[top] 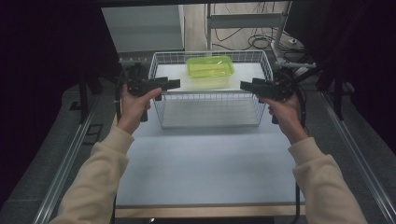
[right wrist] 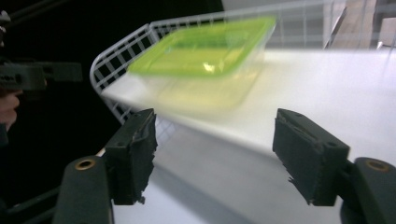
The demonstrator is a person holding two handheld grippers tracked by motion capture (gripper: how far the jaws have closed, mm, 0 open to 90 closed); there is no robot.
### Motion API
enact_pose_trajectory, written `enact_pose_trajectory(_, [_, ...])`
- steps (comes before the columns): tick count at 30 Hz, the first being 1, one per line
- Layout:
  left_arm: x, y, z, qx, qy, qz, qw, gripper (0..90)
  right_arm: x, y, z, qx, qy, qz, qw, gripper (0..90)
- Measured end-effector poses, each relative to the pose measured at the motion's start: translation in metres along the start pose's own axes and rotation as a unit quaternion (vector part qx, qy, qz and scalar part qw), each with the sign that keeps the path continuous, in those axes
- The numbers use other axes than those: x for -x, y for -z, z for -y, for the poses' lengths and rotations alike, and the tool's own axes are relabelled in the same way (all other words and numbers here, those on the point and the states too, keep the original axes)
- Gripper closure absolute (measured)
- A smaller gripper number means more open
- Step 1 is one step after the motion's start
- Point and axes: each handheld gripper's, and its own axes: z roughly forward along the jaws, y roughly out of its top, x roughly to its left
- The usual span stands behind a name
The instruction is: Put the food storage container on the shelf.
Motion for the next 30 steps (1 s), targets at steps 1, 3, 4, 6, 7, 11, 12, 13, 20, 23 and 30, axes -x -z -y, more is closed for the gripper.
enact_pose_trajectory(1, [0.002, 0.004, 0.006, -0.001, -0.007, -0.001, 1.0000, 26.0, 0.000, 0.000, 0.000, 0.000, 0.000, 0.000, 1.0000, 29.5])
enact_pose_trajectory(3, [0.008, 0.012, 0.023, -0.006, -0.026, -0.008, 0.9996, 25.5, -0.003, 0.007, 0.015, -0.001, 0.009, -0.006, 0.9999, 28.0])
enact_pose_trajectory(4, [0.011, 0.016, 0.035, -0.009, -0.033, -0.010, 0.9994, 25.5, -0.004, 0.010, 0.020, -0.003, 0.014, -0.004, 0.9999, 26.5])
enact_pose_trajectory(6, [0.013, 0.022, 0.057, -0.012, -0.030, 0.002, 0.9995, 25.5, -0.009, 0.019, 0.037, -0.003, 0.026, -0.009, 0.9996, 25.8])
enact_pose_trajectory(7, [0.013, 0.025, 0.067, -0.014, -0.032, 0.006, 0.9994, 25.5, -0.011, 0.023, 0.046, -0.005, 0.028, -0.012, 0.9995, 25.0])
enact_pose_trajectory(11, [0.014, 0.030, 0.108, -0.013, -0.046, -0.018, 0.9987, 26.7, -0.017, 0.036, 0.081, -0.016, 0.038, -0.022, 0.9989, 23.5])
enact_pose_trajectory(12, [0.013, 0.029, 0.125, -0.026, -0.038, -0.009, 0.9989, 26.5, -0.019, 0.041, 0.099, -0.020, 0.046, -0.022, 0.9985, 22.9])
enact_pose_trajectory(13, [0.013, 0.029, 0.125, -0.026, -0.038, -0.009, 0.9989, 26.5, -0.019, 0.041, 0.099, -0.020, 0.046, -0.022, 0.9985, 22.9])
enact_pose_trajectory(20, [0.014, 0.022, 0.168, -0.058, -0.039, 0.014, 0.9975, 26.5, -0.016, 0.043, 0.156, -0.053, 0.062, 0.000, 0.9966, 22.2])
enact_pose_trajectory(23, [0.014, 0.020, 0.168, -0.062, -0.040, 0.013, 0.9972, 26.6, -0.016, 0.041, 0.158, -0.058, 0.063, 0.004, 0.9963, 22.1])
enact_pose_trajectory(30, [0.010, 0.022, 0.170, -0.058, -0.031, 0.018, 0.9977, 26.5, -0.023, 0.044, 0.165, -0.036, 0.093, 0.033, 0.9944, 15.3])
